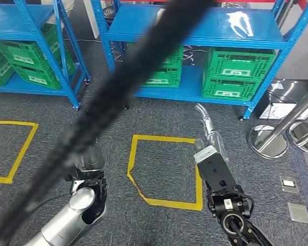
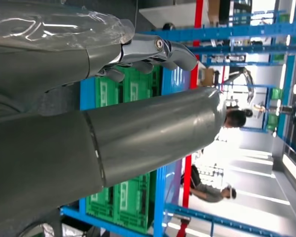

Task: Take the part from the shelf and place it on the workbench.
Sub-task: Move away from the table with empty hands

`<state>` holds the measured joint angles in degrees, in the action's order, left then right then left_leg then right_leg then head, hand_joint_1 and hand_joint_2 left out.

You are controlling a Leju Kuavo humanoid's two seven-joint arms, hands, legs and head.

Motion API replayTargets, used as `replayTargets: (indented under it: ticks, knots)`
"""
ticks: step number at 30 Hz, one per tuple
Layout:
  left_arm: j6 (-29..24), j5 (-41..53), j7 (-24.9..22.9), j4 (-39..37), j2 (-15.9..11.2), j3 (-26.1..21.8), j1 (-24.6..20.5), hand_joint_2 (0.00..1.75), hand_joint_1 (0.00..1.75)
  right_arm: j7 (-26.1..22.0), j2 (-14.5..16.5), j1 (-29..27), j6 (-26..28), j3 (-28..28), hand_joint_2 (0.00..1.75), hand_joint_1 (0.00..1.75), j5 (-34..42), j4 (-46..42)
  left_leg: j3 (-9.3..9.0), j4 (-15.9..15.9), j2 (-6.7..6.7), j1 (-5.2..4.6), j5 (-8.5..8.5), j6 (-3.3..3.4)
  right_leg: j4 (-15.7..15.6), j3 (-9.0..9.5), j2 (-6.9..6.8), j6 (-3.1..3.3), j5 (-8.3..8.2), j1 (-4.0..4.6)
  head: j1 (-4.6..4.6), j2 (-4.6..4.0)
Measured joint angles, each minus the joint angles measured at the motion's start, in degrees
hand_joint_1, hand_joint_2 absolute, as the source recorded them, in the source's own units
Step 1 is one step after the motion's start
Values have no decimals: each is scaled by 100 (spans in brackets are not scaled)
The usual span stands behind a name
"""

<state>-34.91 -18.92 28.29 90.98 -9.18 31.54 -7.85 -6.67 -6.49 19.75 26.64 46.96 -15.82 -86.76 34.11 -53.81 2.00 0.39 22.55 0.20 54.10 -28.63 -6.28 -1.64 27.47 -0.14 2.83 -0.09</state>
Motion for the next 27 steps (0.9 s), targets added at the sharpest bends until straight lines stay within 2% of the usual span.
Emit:
replayTargets:
  ticks: [1, 2, 3, 4, 5, 6, 7, 8, 9, 10, 11, 12, 14, 15, 23, 27]
  knots:
    - [0, 2, 3, 3, -1, 0, -5, 0, 0, -5, 0, 3, 0, 3, 0, 0, 0, 0, -9, 13, -63, 17, -8, 33, 124, -45, 107, -27, 99, -15, -12, 0]
    - [0, 4, 6, 6, 4, 0, -12, 0, 0, -9, 0, 3, 0, 6, 0, 0, 0, 1, -19, 26, -127, 37, -17, 63, 386, -157, 259, -51, 258, -28, -31, 0]
    - [0, 6, 9, 7, 9, 0, -18, 0, 0, -14, 0, -3, 0, 9, 0, 0, 1, 5, -19, 28, -184, 39, -18, 82, 773, -332, 429, -65, 456, -39, -52, 0]
    - [0, 3, 9, 6, 16, 0, -21, 0, 0, -18, -1, -14, 1, 12, 0, 0, 4, 11, -18, 26, -237, 36, -17, 101, 1220, -542, 533, -72, 645, -40, -74, 0]
    - [0, -1, 10, 5, 22, 0, -18, 0, 0, -21, -1, -29, 2, 14, 0, 0, 14, 21, -17, 22, -296, 31, -15, 109, 1596, -732, 582, -77, 760, -40, -89, 0]
    - [0, -5, 10, 5, 27, 0, -15, 0, 0, -27, -2, -41, 4, 15, 0, 0, 32, 32, -18, 16, -349, 26, -12, 113, 1783, -846, 600, -77, 763, -40, -97, 0]
    - [0, -10, 11, 5, 31, 0, -13, 0, 0, -38, -2, -47, 9, 15, 0, 0, 57, 40, -20, 8, -401, 24, -8, 113, 1733, -856, 606, -70, 647, -40, -106, 0]
    - [0, -14, 12, 5, 33, 0, -12, 0, 0, -52, -1, -47, 14, 15, 0, 0, 83, 45, -26, -4, -450, 25, -2, 107, 1439, -754, 610, -57, 428, -40, -112, 0]
    - [0, -16, 14, 5, 36, 0, -12, 0, 0, -67, -1, -45, 17, 14, 0, 0, 107, 46, -30, -19, -488, 28, 8, 95, 1003, -587, 629, -40, 181, -41, -119, 0]
    - [0, -20, 17, 5, 37, 0, -11, 0, 0, -80, 0, -43, 20, 14, 0, 0, 126, 48, -25, -37, -516, 22, 17, 78, 599, -426, 663, -23, 2, -36, -124, 0]
    - [0, -24, 21, 5, 37, 0, -9, 0, 0, -92, 0, -42, 20, 14, 0, 0, 143, 49, -7, -59, -536, 16, 22, 55, 294, -297, 693, -3, -109, -36, -129, 0]
    - [0, -27, 25, 5, 36, 1, -4, 0, 0, -102, 0, -44, 20, 15, 0, 0, 161, 51, 17, -81, -546, 6, 26, 51, 132, -234, 719, 9, -144, -35, -126, 0]
    - [0, -32, 32, 5, 33, 0, 12, 0, 0, -116, 0, -49, 20, 16, 0, 0, 188, 54, 53, -100, -547, -4, 20, 58, 79, -210, 733, 27, -142, -30, -116, 0]
    - [0, -34, 33, 5, 33, 0, 18, 0, 0, -121, 0, -51, 20, 16, 0, 0, 195, 55, 49, -92, -544, -4, 17, 68, 73, -213, 736, 30, -148, -24, -110, 0]
    - [0, -47, 44, 5, 33, -1, 21, 0, 0, -143, 0, -50, 32, 18, 0, 0, 203, 55, 3, -5, -541, 3, -21, 1, 75, -210, 741, 95, -145, -10, -110, 0]
    - [0, -51, 47, 5, 33, 0, 21, 0, 0, -181, 0, -53, 68, 19, 0, 0, 208, 55, 3, -3, -540, 9, -18, -27, 75, -208, 741, 101, -143, -4, -110, 0]
